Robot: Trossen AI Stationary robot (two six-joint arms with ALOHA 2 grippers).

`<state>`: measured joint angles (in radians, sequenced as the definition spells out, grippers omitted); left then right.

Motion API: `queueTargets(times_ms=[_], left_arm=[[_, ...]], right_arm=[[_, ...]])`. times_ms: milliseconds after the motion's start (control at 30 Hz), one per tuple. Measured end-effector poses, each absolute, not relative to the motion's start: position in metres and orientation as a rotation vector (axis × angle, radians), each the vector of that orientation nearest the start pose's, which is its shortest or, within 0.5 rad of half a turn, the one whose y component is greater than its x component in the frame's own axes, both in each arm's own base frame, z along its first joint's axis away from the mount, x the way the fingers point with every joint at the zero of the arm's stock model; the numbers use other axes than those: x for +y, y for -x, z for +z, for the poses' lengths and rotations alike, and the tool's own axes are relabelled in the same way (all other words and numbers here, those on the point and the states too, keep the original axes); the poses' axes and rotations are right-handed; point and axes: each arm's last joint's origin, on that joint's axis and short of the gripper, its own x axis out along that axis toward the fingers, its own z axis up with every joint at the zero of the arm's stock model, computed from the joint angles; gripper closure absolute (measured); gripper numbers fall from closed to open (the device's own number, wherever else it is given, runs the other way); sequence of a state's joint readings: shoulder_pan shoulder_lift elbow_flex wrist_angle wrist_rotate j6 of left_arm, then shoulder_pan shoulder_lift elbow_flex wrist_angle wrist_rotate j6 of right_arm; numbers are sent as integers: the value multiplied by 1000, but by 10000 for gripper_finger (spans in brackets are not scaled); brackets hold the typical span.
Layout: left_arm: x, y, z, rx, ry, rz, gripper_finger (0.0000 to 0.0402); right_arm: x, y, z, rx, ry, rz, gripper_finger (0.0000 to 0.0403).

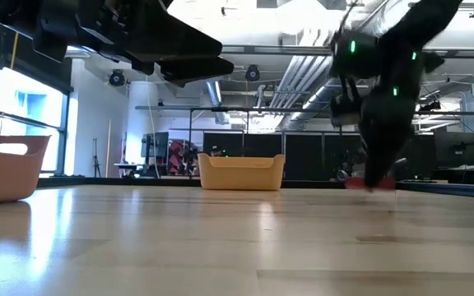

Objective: Sort blocks by size
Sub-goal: Put the thin red block into the green bin, then return to Home Position

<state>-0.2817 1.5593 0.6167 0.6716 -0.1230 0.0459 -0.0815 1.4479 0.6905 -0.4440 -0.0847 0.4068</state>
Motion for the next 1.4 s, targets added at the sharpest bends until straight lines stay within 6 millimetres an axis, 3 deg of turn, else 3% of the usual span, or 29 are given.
queueTargets(times_ms=[167,333,500,600,700,833,967,1133,1267,1400], left_arm=[[-81,-292,179,262,-100,-164,151],[-81,-292,179,261,-100,-164,151],[-81,-292,179,258,-92,-164,151],[-82,-291,179,258,-87,-166,151],[-85,-290,179,258,-86,-178,151],[-90,-289,179,255,-87,-194,151],[-94,-288,179,254,-89,-208,151],[-98,-287,179,253,-90,-219,151],[-98,-286,180,250,-90,-221,151],[-97,-287,180,246,-88,-215,151]], right_arm=[[38,-260,187,1151,-434,-157,276],[97,-260,234,1154,-543,-190,276],[152,-232,269,1229,-794,-299,276],[177,-205,270,1291,-902,-438,275],[196,-178,258,1357,-998,-612,276],[205,-150,231,1453,-1085,-822,276],[201,-138,207,1442,-1109,-946,268],[191,-142,186,1412,-1096,-928,179],[180,-145,184,1420,-1024,-956,139],[175,-153,204,1409,-933,-951,134]])
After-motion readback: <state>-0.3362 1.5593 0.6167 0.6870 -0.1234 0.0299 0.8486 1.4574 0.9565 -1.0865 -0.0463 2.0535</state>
